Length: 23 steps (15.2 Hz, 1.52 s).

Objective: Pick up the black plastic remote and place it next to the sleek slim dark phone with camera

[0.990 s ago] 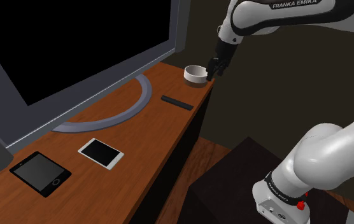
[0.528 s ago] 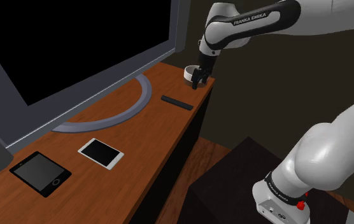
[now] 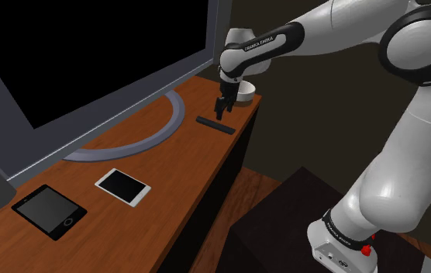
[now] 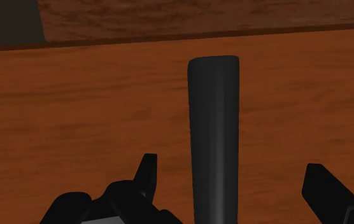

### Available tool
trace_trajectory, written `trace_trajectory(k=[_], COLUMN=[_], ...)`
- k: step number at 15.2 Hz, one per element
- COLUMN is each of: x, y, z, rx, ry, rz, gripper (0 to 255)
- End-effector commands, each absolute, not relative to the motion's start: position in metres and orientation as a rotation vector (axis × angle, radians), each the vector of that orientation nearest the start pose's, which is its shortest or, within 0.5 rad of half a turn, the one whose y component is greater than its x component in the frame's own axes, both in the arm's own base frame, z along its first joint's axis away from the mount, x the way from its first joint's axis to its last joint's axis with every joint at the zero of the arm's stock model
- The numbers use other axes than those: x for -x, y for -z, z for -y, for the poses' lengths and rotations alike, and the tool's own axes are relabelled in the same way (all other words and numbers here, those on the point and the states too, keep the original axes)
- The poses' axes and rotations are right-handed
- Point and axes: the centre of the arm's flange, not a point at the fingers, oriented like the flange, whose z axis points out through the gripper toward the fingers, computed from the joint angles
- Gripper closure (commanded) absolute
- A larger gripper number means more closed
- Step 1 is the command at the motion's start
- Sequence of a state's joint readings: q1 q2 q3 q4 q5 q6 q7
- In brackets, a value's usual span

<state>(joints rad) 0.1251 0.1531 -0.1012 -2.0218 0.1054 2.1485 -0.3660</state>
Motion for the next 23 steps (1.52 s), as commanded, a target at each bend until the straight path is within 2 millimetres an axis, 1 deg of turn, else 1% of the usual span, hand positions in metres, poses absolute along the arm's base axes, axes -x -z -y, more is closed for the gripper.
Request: trace_trajectory(k=[1,9,16,17,23], x=[-0.592,-0.59,-0.59,-0.59,-0.59], y=[-0.355,-0.315,-0.315,-0.315,-0.315], z=[-0.023,-0.026,-0.026,-0.026,-0.027], rx=[3.015,3.015,3.015,3.015,3.015], ry=[-0.037,-0.037,-0.037,-0.037,-0.037], rz=[0.541,0.541,0.541,0.541,0.542], gripper=[0,0,0,255,255])
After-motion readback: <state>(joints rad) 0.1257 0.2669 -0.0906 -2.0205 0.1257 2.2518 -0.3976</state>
